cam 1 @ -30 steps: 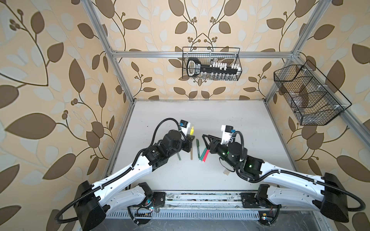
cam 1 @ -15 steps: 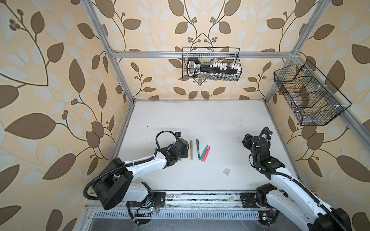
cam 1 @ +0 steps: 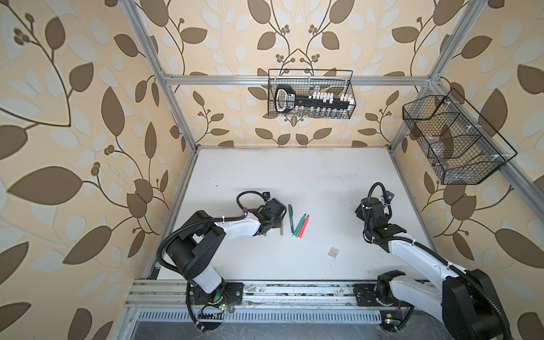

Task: Insert pens into pen caps
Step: Place the pen at the center of the table, then pick up a pen from the center of the table.

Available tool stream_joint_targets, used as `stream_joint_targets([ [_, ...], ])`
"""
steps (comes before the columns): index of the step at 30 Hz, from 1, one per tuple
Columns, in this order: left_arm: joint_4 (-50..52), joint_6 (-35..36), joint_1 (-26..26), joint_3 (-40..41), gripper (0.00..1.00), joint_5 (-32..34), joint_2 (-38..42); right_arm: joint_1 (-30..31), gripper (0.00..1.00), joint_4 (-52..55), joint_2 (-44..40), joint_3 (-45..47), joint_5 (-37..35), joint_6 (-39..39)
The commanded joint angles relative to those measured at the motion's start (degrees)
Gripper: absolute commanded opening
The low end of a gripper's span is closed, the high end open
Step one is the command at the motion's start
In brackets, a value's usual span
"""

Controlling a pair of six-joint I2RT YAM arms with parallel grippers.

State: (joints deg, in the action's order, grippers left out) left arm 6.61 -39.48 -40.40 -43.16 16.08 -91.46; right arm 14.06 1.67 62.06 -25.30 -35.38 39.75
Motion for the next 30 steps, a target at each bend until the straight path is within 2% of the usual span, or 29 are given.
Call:
stream_joint_targets([
  [1,-1.1,-1.2,0.4,1.5,0.28,1.0,2.7,-0.1,0.79,-1.8,-2.3,0.4,0.0,-0.9],
  [6,1.9,0.5,0.4,-0.4,0.39,0.9,6.3,-1.2,0.81,-3.2,-4.1,2.2,3.0,-1.7],
  [9,3.3,0.7,0.1,-1.2,0.39,1.0,9.5,-1.3,0.82,-3.8,-4.1,2.4,3.5,-2.0],
  [11,4.0,1.7,-1.7,-1.8,0.39,1.4,12.7,-1.3,0.82,-4.0,-4.0,2.3,3.9,-2.1],
  [14,6.7,3.1,-7.9,-4.8,0.41,4.8,14.7,-1.7,0.82,-4.1,-3.7,2.3,4.7,-2.3],
  [19,7.2,5.0,-16.9,-10.9,0.38,4.1,9.5,-2.3,0.82,-4.5,-3.6,2.3,5.6,-2.3],
  [21,7.8,5.2,-19.4,-13.6,0.37,3.7,4.2,-2.4,0.82,-4.5,-4.1,2.6,5.9,-2.4],
  [25,8.7,5.5,-20.6,-18.3,0.34,0.6,-3.6,-2.8,0.82,-4.7,-4.4,3.0,6.8,-2.6],
  [30,10.1,5.1,-20.5,-21.7,0.34,2.2,-10.2,-3.0,0.82,-5.0,-4.5,3.0,7.3,-2.9],
])
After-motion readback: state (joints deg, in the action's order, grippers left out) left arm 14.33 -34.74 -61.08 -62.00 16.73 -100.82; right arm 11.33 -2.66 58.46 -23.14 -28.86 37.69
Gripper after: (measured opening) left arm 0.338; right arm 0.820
